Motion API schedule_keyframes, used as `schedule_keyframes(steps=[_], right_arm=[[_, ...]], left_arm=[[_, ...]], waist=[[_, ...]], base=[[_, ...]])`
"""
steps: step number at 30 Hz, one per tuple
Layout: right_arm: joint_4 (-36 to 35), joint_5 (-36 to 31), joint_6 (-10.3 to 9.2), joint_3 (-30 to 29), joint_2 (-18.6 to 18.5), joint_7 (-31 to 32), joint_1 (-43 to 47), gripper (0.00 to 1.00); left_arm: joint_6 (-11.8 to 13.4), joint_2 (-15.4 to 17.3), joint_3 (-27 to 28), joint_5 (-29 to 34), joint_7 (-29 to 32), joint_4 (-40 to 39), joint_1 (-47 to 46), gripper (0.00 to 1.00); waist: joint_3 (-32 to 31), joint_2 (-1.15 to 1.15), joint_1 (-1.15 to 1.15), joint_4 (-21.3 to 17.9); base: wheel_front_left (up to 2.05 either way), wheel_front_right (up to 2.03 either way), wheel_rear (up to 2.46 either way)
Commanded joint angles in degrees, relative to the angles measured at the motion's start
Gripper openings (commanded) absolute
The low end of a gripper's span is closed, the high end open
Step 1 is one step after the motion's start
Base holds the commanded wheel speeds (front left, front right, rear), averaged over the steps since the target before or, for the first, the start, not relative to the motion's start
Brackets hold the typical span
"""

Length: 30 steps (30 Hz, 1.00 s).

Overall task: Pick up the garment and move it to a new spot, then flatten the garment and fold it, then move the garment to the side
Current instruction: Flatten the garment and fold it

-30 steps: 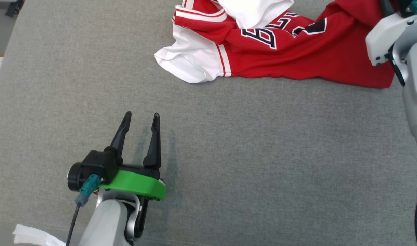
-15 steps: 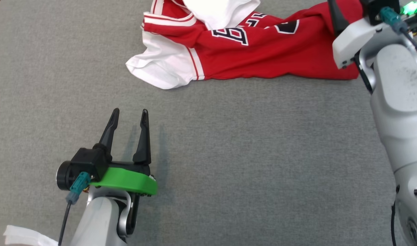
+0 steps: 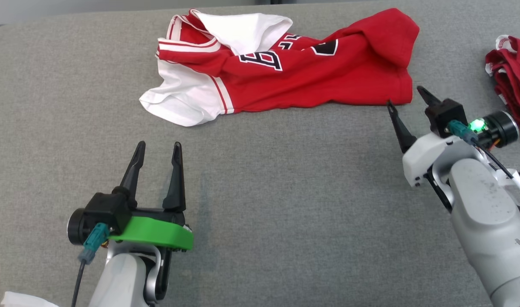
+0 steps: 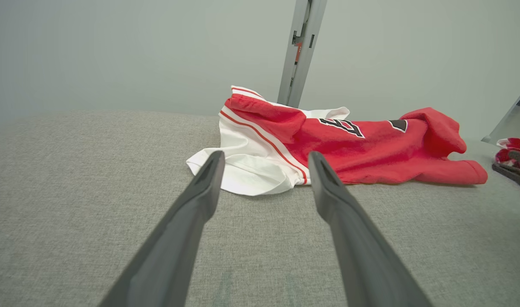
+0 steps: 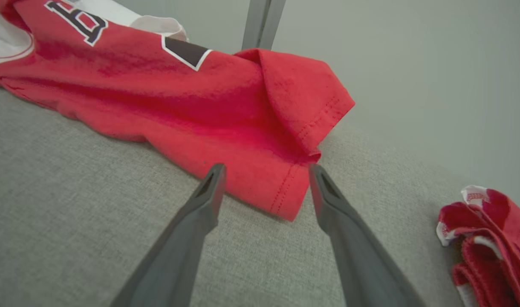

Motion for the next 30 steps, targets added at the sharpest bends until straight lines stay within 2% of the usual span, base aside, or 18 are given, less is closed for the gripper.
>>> schedule_keyframes(steps=[1,8,21,22,23,24,27,30], right_arm=[[0.66,0.49,-0.07,-0.04,-0.53,-0.25,0.49,1.0],[6.84,0.03,-0.07,-2.99,-2.52,-0.25,-1.78,1.0],[13.02,-1.69,-0.07,-3.75,-2.01,-0.13,-6.53,1.0],[13.44,-1.69,-0.07,-3.69,-1.91,-0.13,-7.05,0.93],[13.74,-1.73,-0.07,-3.67,-1.79,-0.13,-7.38,0.49],[14.14,-1.57,-0.07,-3.76,-1.58,-0.13,-7.69,0.4],[14.83,-1.28,-0.07,-3.66,-1.25,-0.14,-8.61,0.02],[14.22,-0.25,-0.07,-2.99,-0.32,-0.14,-8.42,0.0]], left_arm=[[0.08,0.18,0.15,-0.04,-0.02,-0.18,0.71,1.0],[0.25,0.18,-0.32,-0.2,-0.02,-0.25,-0.68,1.0],[0.15,0.18,0.54,0.26,-0.02,0.06,-1.14,1.0],[0.07,0.18,0.58,0.5,-0.02,0.15,-1.22,1.0],[0.01,0.18,0.59,0.75,-0.02,0.23,-1.3,1.0],[-0.04,0.18,0.63,0.84,-0.02,0.28,-1.37,1.0],[-0.17,0.18,0.84,1.07,-0.02,0.49,-1.19,1.0],[-0.2,0.18,1.31,1.28,-0.02,0.78,-0.18,1.0]], waist=[[0.81,0.0,0.0,0.54],[3.42,0.0,0.0,3.09],[4.85,0.0,0.0,4.8],[4.91,0.0,0.0,4.75],[4.93,0.0,0.0,4.71],[4.91,0.0,0.0,4.66],[4.64,0.0,0.0,4.35],[3.74,0.0,0.0,3.58]], base=[[0.0,0.0,0.0],[0.0,0.0,0.0],[0.0,0.0,0.0],[0.0,0.0,0.0],[0.0,0.0,0.0],[0.0,0.0,0.0],[0.0,0.0,0.0],[0.0,0.0,0.0]])
